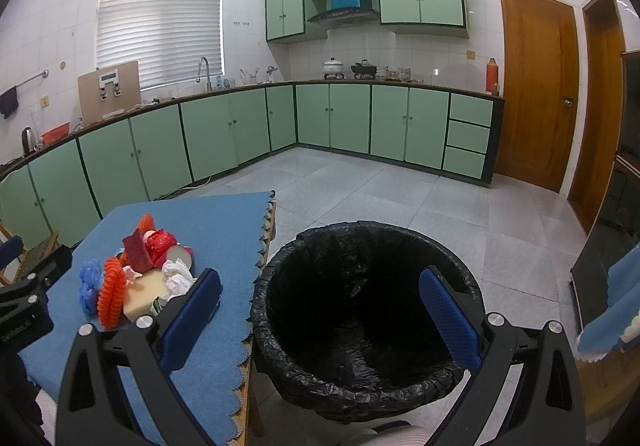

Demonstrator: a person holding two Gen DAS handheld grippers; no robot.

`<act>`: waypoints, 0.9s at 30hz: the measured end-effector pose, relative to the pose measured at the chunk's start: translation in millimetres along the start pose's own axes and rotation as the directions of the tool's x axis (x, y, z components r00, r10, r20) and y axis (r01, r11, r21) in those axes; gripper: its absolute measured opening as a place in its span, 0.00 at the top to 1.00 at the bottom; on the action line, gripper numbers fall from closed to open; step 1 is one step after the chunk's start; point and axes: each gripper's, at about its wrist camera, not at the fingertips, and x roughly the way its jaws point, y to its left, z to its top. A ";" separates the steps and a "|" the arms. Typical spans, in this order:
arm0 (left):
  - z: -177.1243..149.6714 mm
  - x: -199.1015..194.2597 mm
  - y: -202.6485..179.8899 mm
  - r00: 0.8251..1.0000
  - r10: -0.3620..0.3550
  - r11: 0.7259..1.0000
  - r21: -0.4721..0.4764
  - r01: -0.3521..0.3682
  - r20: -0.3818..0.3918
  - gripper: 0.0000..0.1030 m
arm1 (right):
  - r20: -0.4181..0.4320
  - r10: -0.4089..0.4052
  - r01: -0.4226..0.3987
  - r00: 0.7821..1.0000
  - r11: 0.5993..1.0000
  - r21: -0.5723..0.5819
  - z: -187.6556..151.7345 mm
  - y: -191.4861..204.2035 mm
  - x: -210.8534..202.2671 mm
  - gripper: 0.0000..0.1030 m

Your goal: Collect trash

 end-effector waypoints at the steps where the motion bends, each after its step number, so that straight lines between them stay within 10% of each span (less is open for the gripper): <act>1: 0.1 0.1 -0.1 1.000 0.001 1.000 0.000 -0.001 -0.001 0.05 | -0.002 0.001 -0.001 1.000 1.000 0.000 -0.6 0.5 1.0 0.06; 27: -36.0 59.6 93.3 0.993 0.102 0.992 -0.066 -0.106 -0.058 0.05 | -0.063 0.149 -0.154 0.987 0.985 -0.080 -11.7 87.7 62.4 0.12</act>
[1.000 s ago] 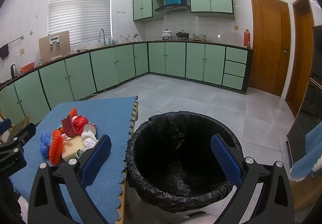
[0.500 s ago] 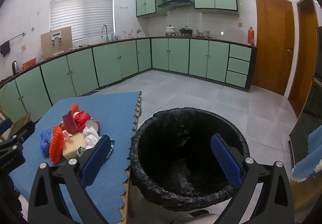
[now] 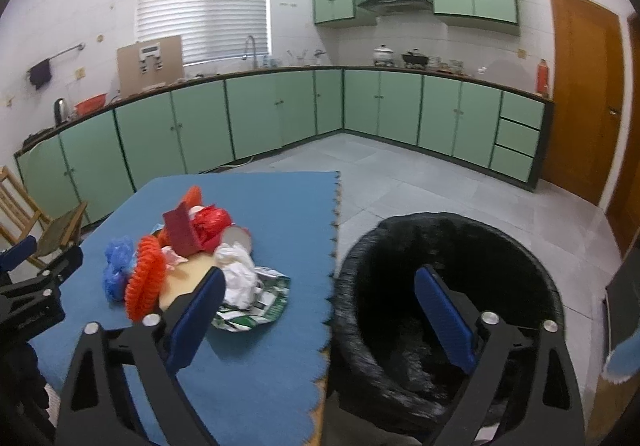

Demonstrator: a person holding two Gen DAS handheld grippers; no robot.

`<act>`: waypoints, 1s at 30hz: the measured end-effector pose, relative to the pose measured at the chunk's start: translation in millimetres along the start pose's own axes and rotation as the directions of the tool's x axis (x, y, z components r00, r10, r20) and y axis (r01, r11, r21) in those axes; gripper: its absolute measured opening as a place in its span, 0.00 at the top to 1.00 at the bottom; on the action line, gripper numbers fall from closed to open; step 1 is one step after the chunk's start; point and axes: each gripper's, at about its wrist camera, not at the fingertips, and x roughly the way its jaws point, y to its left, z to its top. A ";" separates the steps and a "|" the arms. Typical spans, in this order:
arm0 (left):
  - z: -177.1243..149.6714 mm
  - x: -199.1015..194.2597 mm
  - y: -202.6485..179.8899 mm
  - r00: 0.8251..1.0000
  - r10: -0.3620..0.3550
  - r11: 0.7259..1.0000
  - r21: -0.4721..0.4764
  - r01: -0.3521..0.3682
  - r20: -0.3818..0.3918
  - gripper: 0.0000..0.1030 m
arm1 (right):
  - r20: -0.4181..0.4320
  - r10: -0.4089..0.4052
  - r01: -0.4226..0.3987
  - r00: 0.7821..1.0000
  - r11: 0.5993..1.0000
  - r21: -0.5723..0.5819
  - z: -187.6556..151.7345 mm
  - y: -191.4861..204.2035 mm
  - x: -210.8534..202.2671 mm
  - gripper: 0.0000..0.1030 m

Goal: Collect trash
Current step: 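Reach the left tool to the orange mesh net while the right tool reaches the white tissue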

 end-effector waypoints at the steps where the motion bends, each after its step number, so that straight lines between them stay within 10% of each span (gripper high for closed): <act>1: -2.2 4.0 1.8 1.000 0.005 1.000 0.001 -0.005 -0.008 0.05 | -0.003 0.011 -0.011 1.000 1.000 -0.001 -0.3 4.5 6.1 0.13; 22: -33.2 68.2 19.3 0.996 -0.001 1.000 -0.016 0.000 -0.090 0.13 | -0.155 0.159 -0.168 0.975 0.985 -0.043 -24.1 51.9 121.1 0.51; 30: -37.0 75.4 11.1 0.994 -0.028 1.000 -0.003 0.028 -0.106 0.13 | -0.223 0.202 -0.217 0.954 0.975 -0.048 -32.8 59.1 139.5 0.81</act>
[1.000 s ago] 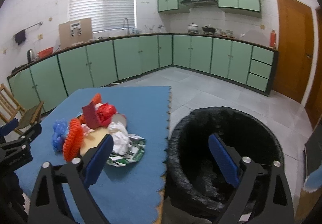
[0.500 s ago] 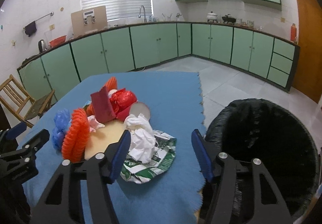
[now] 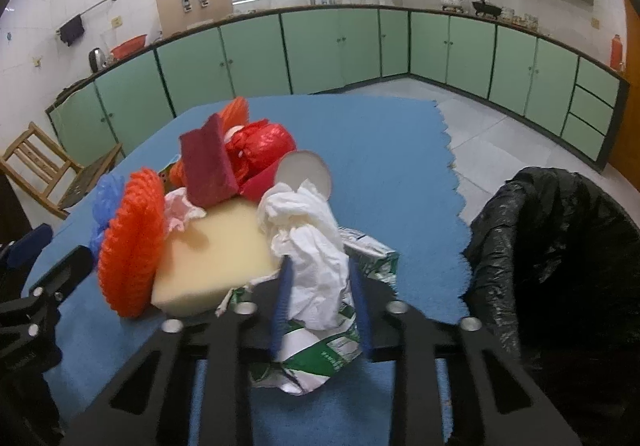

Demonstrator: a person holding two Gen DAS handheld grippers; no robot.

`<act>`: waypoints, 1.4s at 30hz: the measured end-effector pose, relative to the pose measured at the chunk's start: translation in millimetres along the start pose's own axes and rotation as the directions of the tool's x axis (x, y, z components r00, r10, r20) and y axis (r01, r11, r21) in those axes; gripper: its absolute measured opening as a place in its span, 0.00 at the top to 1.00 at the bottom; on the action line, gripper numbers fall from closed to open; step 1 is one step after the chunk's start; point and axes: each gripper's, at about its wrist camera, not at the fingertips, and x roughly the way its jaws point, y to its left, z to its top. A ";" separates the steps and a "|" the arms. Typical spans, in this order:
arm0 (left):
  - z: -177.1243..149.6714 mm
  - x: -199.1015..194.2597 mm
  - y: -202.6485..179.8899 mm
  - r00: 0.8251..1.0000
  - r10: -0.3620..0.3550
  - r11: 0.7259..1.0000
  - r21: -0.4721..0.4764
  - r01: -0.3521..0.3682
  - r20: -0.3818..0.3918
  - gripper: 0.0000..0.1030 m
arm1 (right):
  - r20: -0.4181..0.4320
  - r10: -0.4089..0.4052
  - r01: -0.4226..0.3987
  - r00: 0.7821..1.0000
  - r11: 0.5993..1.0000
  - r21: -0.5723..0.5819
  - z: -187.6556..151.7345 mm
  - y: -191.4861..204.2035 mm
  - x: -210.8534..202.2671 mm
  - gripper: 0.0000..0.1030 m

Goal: Collect trash
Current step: 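Reach the left tool to the orange mesh net while the right tool reaches the white tissue, then grasp the orange mesh net with the left tool while the right tool grasps the white tissue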

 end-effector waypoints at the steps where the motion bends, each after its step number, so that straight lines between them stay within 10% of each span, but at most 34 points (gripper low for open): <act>1: -0.1 0.5 -1.6 1.000 -0.006 1.000 0.001 0.006 0.000 0.13 | 0.001 -0.001 0.001 1.000 1.000 -0.004 -0.5 0.6 -0.5 0.83; 9: -1.3 6.4 -22.7 1.000 -0.025 0.999 0.034 0.025 -0.010 0.14 | 0.052 0.025 -0.027 0.998 0.998 0.050 5.9 -13.4 -22.9 0.94; 24: -3.6 30.2 -42.3 0.995 -0.011 0.998 0.068 0.018 -0.096 0.73 | 0.053 0.032 -0.035 0.998 0.998 0.057 6.0 -17.1 -33.2 0.94; 42: 47.4 -41.0 -65.9 0.988 -0.132 0.990 0.067 0.126 0.079 0.78 | 0.198 0.029 -0.044 0.980 0.996 0.073 32.7 -24.5 -96.9 0.94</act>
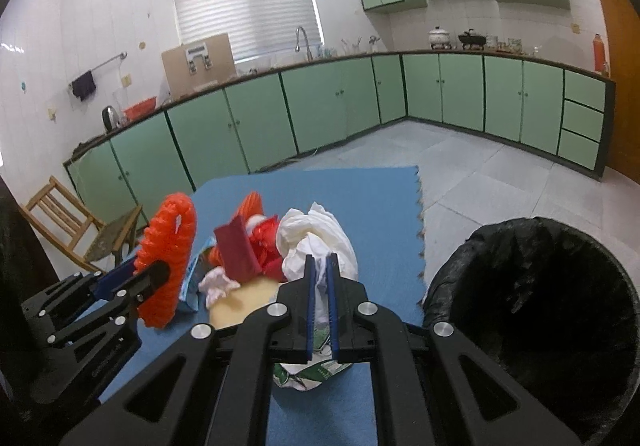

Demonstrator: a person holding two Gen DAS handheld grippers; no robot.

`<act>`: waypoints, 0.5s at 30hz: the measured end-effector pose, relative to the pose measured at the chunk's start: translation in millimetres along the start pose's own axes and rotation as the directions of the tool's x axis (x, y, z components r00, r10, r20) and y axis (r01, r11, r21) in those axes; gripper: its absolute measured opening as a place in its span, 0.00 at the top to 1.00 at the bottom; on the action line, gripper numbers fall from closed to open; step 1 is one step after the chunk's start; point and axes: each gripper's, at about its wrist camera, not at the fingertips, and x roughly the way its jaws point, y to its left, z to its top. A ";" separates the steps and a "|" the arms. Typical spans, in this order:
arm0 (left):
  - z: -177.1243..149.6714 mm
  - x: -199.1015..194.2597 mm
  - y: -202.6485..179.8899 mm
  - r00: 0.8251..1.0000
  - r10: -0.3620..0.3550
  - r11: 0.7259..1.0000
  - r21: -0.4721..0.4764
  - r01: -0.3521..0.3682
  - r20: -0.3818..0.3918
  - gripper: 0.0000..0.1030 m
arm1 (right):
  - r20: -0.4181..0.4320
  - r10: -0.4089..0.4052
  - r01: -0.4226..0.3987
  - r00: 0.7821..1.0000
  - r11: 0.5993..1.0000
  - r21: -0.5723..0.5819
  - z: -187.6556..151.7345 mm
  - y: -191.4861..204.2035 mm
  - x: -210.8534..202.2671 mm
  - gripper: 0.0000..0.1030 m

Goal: Collect trash
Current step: 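Grasp the orange mesh net with the left tool while the right tool grasps the white tissue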

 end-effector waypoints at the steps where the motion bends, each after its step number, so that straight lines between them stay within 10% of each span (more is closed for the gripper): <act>1: 1.7 -1.6 -4.1 1.000 -0.011 1.000 0.003 0.011 0.005 0.78 | 0.011 -0.007 0.007 1.000 1.000 0.005 2.0 -3.1 -5.0 0.94; 15: 14.3 12.8 -90.6 0.974 -0.225 0.972 0.073 0.225 -0.008 0.78 | 0.050 -0.210 0.205 0.976 0.974 0.096 1.1 -83.7 -64.2 0.94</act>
